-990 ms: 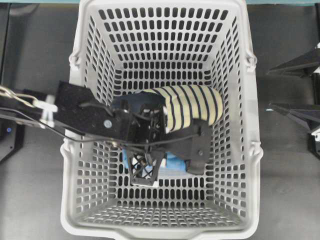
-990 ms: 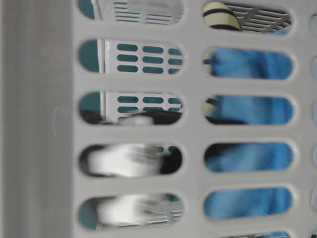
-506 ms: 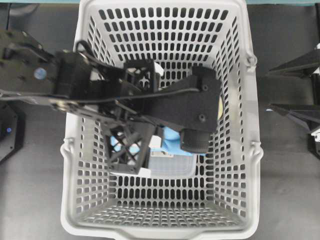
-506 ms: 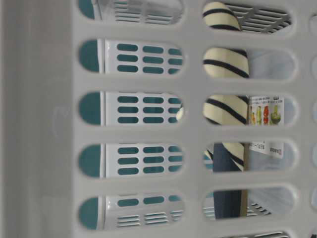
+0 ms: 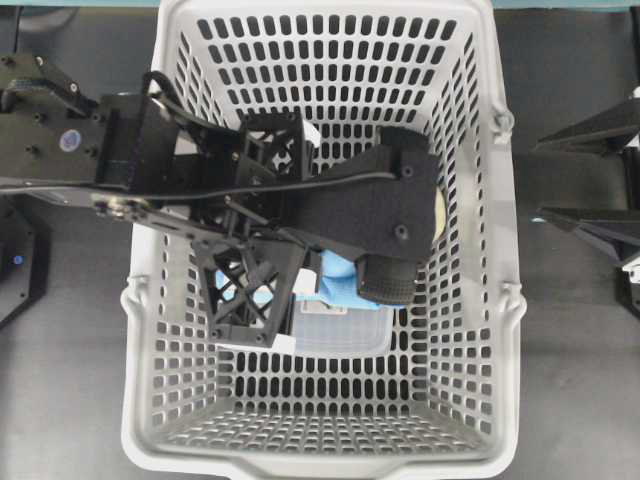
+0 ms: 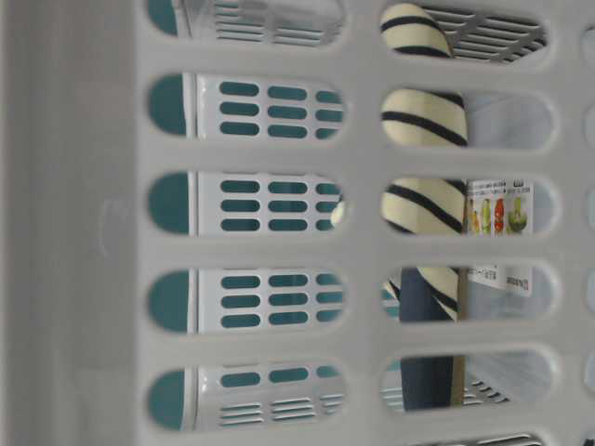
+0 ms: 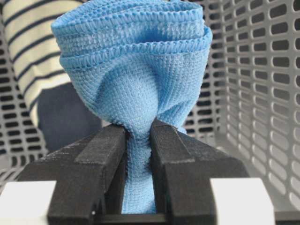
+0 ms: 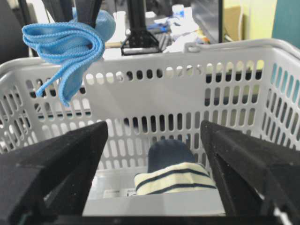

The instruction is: Pick up the blue cloth from the shopping basket with the left arm.

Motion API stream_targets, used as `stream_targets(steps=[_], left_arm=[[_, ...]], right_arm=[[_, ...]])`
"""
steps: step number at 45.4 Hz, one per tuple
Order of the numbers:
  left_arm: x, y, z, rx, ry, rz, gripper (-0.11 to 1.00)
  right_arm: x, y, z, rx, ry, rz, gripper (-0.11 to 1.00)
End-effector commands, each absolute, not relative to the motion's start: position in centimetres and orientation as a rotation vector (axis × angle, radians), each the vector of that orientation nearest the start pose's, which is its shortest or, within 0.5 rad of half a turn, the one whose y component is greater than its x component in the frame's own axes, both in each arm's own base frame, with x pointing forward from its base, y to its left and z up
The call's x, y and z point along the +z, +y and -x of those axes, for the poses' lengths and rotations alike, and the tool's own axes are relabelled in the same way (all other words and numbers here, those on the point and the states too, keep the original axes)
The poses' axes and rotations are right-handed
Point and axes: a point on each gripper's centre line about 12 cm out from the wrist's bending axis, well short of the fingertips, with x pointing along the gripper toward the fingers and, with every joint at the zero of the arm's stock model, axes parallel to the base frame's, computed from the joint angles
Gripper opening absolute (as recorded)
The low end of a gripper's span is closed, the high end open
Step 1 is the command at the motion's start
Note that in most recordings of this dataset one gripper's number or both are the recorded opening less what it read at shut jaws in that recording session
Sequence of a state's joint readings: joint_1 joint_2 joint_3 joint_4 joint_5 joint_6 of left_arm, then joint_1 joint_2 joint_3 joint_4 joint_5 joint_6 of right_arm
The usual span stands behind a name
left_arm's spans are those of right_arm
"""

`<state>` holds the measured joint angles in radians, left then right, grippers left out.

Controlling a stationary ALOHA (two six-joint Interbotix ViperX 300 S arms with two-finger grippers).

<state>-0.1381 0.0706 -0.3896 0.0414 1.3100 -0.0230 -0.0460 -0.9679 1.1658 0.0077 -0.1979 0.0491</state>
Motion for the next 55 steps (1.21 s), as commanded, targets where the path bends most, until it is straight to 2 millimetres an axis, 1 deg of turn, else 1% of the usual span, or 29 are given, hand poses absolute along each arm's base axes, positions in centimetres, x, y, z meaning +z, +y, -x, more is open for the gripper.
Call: stream_targets(steps=[1, 55], left_arm=[[42.83, -5.48, -42.17, -0.083, 0.957, -0.074, 0.12], [42.12, -5.54, -42.62, -0.084, 0.974, -0.078, 0.12]], right_arm=[[29.04, -0.98, -20.00, -0.049, -0.012, -0.061, 0.77], [28.87, -0.98, -19.98, -0.050, -0.006, -0.061, 0.77]])
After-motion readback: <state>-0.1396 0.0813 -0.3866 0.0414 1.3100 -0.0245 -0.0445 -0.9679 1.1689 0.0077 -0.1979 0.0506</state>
